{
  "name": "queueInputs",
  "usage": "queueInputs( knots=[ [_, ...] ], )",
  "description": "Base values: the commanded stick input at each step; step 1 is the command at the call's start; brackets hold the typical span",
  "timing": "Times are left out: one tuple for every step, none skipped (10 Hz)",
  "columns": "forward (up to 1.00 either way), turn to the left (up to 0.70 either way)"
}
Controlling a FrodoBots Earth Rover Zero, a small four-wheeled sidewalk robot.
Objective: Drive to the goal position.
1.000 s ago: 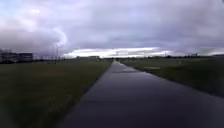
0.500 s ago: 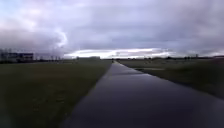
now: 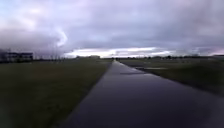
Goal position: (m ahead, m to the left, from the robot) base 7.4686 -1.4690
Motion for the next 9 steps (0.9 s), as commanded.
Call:
queueInputs(
  knots=[
    [0.70, 0.00],
    [0.70, 0.00],
    [0.70, -0.15],
    [0.70, -0.27],
    [0.70, -0.27],
    [0.70, -0.27],
    [0.70, -0.18],
    [0.70, 0.00],
    [0.70, 0.00]
  ],
)
